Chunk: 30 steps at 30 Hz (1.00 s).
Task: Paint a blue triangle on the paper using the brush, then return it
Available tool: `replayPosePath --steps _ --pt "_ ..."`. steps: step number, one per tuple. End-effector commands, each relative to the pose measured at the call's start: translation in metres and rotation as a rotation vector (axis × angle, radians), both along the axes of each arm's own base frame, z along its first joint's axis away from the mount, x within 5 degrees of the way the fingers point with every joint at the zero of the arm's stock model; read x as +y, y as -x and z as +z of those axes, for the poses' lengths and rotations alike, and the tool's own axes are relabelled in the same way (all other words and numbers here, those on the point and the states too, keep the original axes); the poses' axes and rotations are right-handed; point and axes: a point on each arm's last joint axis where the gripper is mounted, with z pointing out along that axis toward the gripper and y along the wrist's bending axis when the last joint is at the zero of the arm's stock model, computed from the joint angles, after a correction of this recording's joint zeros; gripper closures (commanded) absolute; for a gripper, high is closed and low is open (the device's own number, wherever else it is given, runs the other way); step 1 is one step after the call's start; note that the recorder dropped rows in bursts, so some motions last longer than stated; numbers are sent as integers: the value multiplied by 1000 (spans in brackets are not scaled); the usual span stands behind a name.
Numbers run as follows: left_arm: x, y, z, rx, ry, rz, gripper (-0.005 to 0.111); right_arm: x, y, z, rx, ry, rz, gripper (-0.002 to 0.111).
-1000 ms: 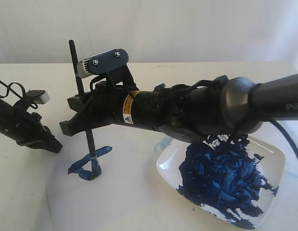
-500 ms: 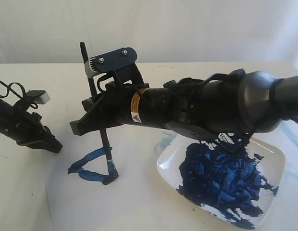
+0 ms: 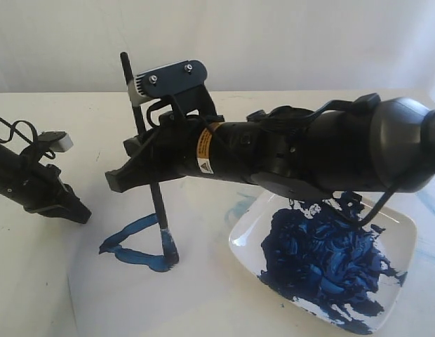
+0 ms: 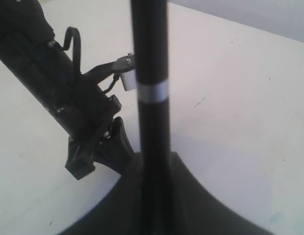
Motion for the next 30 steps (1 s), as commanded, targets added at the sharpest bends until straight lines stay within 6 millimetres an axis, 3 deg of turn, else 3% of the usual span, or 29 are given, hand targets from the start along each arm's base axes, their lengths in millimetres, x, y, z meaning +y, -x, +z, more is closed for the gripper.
replayPosePath --steps 1,10,22,30 --pt "-2 4 -1 27 14 -16 107 4 5 10 -84 -59 71 108" --pt "-2 4 -1 29 16 -18 107 -2 -12 15 -170 -139 -4 108" --pt "-2 4 -1 31 17 -19 107 2 -31 -11 -207 -197 -102 108" --pt "-2 4 -1 31 17 -19 107 2 -32 -10 -219 -213 -111 108"
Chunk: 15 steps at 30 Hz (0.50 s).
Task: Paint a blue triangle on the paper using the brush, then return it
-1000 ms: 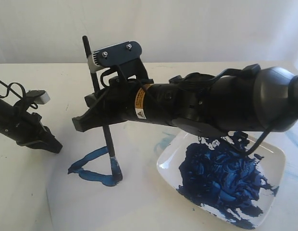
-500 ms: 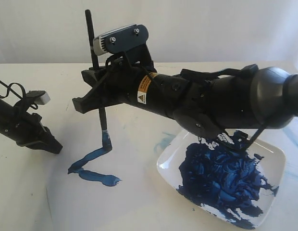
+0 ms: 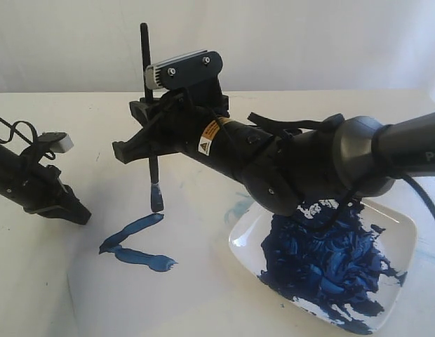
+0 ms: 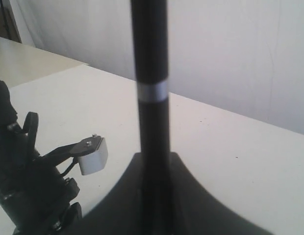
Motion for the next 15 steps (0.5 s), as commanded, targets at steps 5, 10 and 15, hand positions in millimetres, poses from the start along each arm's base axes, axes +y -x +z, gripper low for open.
replayPosePath --steps 5,10,15 --pt "-2 3 -1 26 18 -9 107 -1 -2 -3 -25 6 -11 108" --pt "-2 3 -1 26 18 -9 107 -1 -3 -5 -22 10 -11 108" --pt "-2 3 -1 26 18 -9 107 -1 -3 -5 -17 8 -16 108"
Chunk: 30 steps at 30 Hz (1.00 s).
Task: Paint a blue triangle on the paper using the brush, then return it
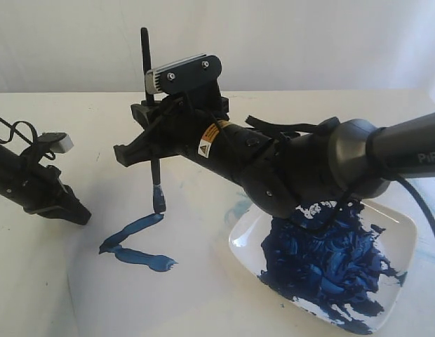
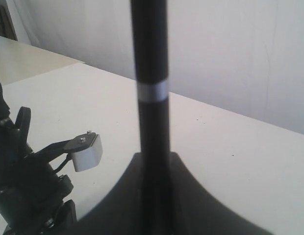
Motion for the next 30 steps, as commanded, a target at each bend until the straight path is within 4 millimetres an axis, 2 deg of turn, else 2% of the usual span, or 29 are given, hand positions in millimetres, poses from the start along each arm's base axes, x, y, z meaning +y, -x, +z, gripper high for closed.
replayPosePath --steps 1,30 --pt "-2 3 -1 26 18 -9 107 -2 -1 0 -10 -5 -9 108" --pt "-2 3 -1 27 19 -10 107 -2 -4 -14 67 37 -41 108"
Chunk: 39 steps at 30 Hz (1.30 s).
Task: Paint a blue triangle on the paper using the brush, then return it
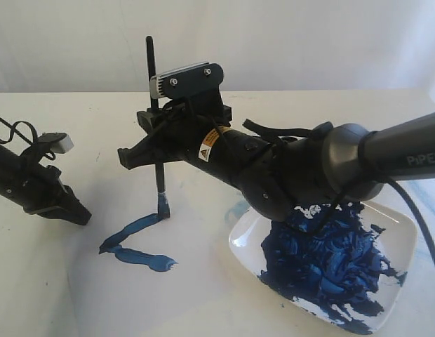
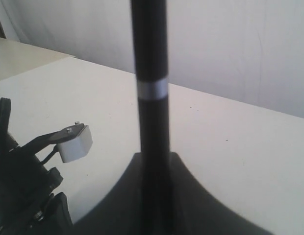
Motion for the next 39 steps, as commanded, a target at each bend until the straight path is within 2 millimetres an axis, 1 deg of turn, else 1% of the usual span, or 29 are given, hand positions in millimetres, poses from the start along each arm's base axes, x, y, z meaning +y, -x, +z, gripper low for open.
replayPosePath --steps 1,6,10,13,20,28,39 --pt "-2 3 -1 24 17 -8 107 -2 -1 -4 18 29 -7 108" --pt "-2 3 -1 24 17 -8 107 -5 1 4 28 45 -10 108" --pt "-2 3 -1 24 17 -8 107 -6 2 2 51 73 -13 108" --pt "-2 3 -1 24 17 -8 107 -7 2 0 101 67 -23 108" --pt "-2 3 -1 24 17 -8 107 -8 3 -1 124 89 -25 108" --pt "-2 3 -1 25 18 -11 107 -13 6 9 182 96 -41 108" --pt "-2 3 -1 26 19 -12 107 -15 8 5 233 148 -47 108"
